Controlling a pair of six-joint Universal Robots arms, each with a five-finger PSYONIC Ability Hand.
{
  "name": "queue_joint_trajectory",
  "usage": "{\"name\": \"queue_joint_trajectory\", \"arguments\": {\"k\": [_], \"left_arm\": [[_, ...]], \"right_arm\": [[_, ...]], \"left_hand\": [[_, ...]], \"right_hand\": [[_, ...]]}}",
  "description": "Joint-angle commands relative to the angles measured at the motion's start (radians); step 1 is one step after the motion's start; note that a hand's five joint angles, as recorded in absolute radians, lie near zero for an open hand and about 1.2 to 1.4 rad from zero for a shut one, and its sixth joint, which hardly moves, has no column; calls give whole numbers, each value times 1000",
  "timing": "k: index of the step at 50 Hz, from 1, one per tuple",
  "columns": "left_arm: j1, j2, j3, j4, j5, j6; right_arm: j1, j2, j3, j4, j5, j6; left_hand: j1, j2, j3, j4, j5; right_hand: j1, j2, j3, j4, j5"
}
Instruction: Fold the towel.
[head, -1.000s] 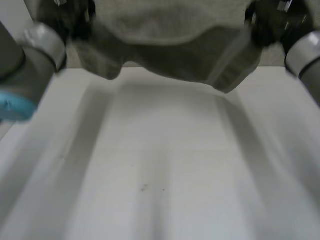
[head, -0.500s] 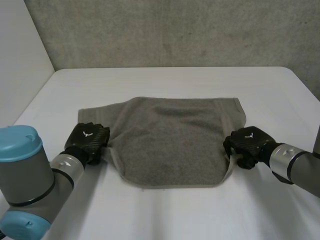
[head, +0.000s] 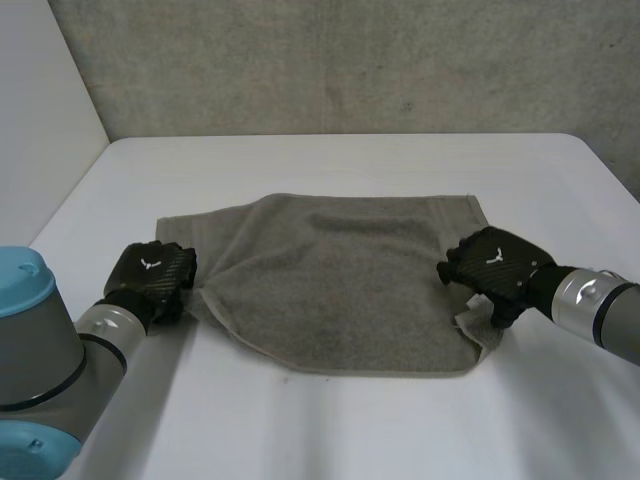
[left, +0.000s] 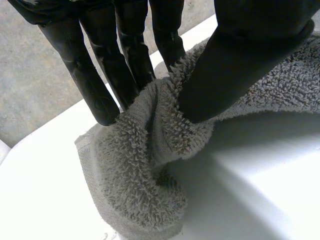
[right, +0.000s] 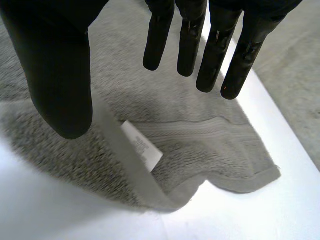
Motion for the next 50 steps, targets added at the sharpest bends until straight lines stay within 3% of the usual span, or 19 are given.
{"name": "queue_joint_trajectory", "arguments": {"k": [1,8,17,19,20,22,28,30,32,34,35,36,37,38,50], "left_arm": [[2,-1,0,0,0,1],[0,-1,-2,0,2,-1],[2,-1,-2,0,2,1],[2,-1,-6,0,2,1],[2,-1,-8,0,2,1],[2,-1,-8,0,2,1],[2,-1,-14,0,2,1],[2,-1,-16,0,2,1],[0,-1,-22,0,2,1],[-5,-1,-42,-1,3,5],[-5,-1,-42,-1,3,5],[-8,-1,-51,-4,3,10],[-8,-1,-51,-5,3,10],[-11,1,-58,-11,3,11],[-2,101,-105,-12,3,10]], "right_arm": [[-9,9,47,17,-4,-157],[-15,1,107,17,-4,-258],[-27,27,144,7,-37,-267],[-29,47,136,5,-37,-283],[-29,47,136,5,-37,-283],[-33,46,118,1,-34,-287],[-66,27,101,-64,-19,-221],[-84,1,102,-125,15,-80],[-92,-19,107,-162,33,11],[-99,-42,118,-199,49,98],[-105,-63,134,-232,68,174],[-105,-63,134,-233,69,174],[-109,-75,156,-255,90,231],[-107,-82,176,-266,105,266],[-101,-79,253,-271,191,228]], "left_hand": [[144,145,145,146,143],[106,108,107,108,105],[91,93,92,93,90],[91,93,92,93,90],[91,93,92,93,90],[91,93,92,93,90],[91,93,92,93,90],[88,90,89,90,87],[44,46,45,46,43],[-391,-389,-389,-388,-392],[-393,-392,-392,-391,-394],[-655,-653,-654,-653,-656],[-658,-656,-656,-655,-659],[-812,-810,-810,-810,-813],[-813,-812,-812,-811,-814]], "right_hand": [[5,36,45,46,51],[5,36,45,46,51],[41,71,80,82,86],[294,325,334,335,340],[296,327,336,337,341],[862,893,902,903,907],[864,895,904,905,910],[864,895,904,905,910],[864,895,904,905,910],[864,895,904,905,910],[864,895,904,905,910],[864,895,904,905,910],[864,895,904,905,910],[864,895,904,905,910],[864,895,904,905,910]]}}
